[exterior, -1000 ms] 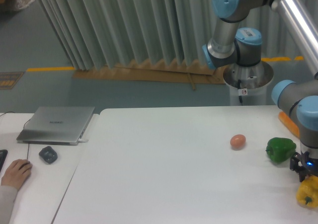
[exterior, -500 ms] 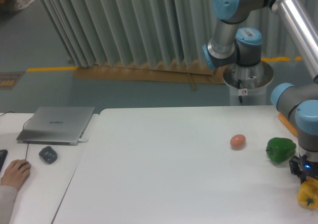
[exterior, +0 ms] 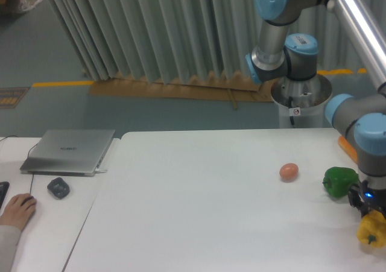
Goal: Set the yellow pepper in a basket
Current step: 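Lift the yellow pepper up off the table with the gripper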
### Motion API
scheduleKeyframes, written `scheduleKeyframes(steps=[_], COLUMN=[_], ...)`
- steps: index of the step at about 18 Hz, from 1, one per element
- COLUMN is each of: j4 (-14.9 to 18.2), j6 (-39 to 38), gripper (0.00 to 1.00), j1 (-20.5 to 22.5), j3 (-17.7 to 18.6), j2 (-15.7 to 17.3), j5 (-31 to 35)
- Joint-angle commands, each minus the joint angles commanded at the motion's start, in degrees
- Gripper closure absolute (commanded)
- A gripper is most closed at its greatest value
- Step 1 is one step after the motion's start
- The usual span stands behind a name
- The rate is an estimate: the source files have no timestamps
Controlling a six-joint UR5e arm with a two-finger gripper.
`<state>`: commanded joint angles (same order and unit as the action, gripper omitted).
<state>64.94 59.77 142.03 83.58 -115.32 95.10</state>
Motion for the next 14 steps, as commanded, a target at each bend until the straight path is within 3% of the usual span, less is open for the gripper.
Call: scheduleKeyframes(steps=[5, 8, 14], j4=[7.82, 12.04, 12.94], j6=[1.84, 8.59, 30.46], gripper=[0.55, 0.55, 0.55], j1=[0.00, 0.44, 7.54], j3=[-0.53, -0.61, -0.27], j2=[5.45, 7.30, 7.92], j5=[-6.23, -6.33, -5.98])
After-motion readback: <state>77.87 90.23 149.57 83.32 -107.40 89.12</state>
